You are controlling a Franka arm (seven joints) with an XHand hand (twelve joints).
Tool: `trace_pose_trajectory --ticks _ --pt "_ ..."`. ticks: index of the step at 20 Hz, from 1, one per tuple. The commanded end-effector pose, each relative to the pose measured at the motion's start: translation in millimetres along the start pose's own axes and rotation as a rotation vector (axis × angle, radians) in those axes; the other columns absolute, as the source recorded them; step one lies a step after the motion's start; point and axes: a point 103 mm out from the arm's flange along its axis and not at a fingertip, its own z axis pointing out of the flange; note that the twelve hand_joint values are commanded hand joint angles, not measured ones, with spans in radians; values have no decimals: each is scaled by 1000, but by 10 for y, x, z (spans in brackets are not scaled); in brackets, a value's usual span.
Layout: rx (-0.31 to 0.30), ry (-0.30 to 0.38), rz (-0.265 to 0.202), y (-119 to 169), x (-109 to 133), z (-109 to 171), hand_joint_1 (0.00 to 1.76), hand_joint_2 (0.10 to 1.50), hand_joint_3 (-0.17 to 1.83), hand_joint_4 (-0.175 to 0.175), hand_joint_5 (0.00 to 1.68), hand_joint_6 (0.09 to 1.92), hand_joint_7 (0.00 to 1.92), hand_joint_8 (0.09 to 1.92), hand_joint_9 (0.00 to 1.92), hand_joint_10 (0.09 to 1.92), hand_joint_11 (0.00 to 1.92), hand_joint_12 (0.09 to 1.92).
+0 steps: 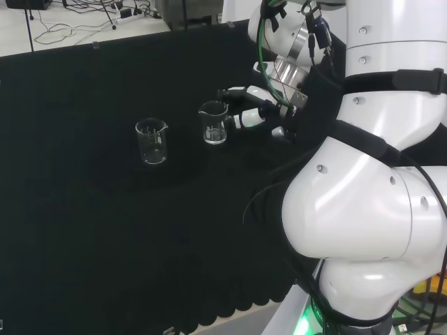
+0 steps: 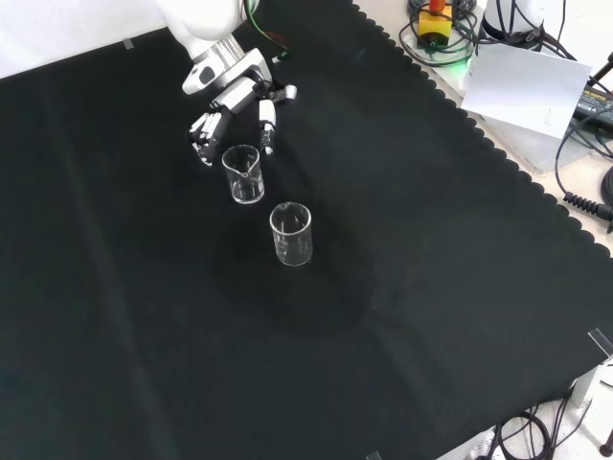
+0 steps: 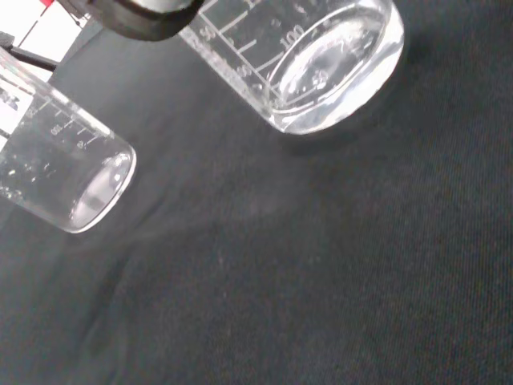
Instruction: Pick up the beaker on the right.
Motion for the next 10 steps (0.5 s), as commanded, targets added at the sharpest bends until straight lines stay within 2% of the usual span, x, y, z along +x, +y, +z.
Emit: trace_pose_trajectory --ticks 1,10 --pt "2 32 -35 52 16 71 792 846 -175 -23 347 87 259 643 401 599 0 1360" --pt "-25 75 -71 126 43 94 788 842 -175 -23 349 87 234 633 380 594 0 1350"
